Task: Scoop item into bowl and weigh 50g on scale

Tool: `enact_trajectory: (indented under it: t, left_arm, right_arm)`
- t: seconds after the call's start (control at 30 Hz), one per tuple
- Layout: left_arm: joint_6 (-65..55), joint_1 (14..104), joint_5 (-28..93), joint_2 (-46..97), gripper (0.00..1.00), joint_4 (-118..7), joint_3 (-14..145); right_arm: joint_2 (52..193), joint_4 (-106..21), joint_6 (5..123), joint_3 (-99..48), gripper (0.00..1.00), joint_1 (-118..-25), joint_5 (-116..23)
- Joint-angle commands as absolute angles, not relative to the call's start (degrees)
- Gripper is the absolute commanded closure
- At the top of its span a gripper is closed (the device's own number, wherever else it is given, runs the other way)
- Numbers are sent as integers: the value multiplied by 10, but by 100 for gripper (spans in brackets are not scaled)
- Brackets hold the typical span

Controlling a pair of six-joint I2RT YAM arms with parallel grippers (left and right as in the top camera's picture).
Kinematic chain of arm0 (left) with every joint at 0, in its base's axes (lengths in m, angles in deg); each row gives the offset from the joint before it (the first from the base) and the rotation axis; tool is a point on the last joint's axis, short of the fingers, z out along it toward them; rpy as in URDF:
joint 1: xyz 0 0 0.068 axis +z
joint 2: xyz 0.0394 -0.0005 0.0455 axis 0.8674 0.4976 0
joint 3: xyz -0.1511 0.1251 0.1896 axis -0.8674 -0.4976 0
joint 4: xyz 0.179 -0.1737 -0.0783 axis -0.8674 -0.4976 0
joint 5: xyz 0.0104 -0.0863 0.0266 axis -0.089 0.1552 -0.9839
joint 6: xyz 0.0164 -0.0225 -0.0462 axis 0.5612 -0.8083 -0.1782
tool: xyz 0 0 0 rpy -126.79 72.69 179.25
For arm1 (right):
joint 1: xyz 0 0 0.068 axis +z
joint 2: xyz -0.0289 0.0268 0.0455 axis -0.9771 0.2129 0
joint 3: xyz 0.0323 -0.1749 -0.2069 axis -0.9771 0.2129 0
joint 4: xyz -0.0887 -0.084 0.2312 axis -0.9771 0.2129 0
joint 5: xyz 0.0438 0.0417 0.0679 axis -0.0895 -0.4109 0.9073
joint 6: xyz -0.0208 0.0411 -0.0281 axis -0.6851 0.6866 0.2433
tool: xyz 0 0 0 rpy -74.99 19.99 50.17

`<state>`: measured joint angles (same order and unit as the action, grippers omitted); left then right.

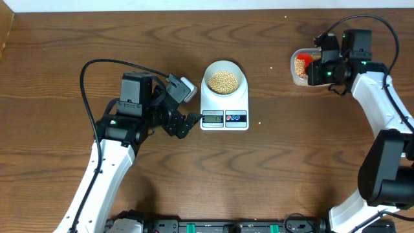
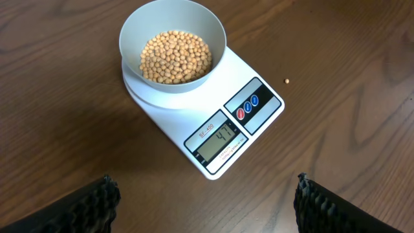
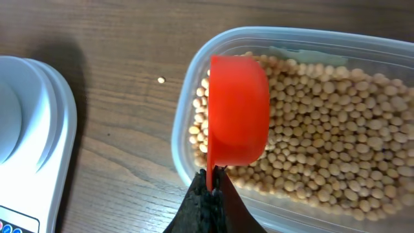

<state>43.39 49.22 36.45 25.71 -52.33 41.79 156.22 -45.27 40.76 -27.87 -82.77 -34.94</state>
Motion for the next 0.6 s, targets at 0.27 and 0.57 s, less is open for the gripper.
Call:
enact_trajectory:
  t: [0.27, 0.57]
  left_arm:
    - [431, 494, 368, 252, 11, -523, 414]
    - [431, 494, 368, 252, 11, -523, 414]
  right_arm:
    - [1562, -449, 413, -276, 99, -878, -337]
    - [1561, -439, 380, -276, 99, -879, -337]
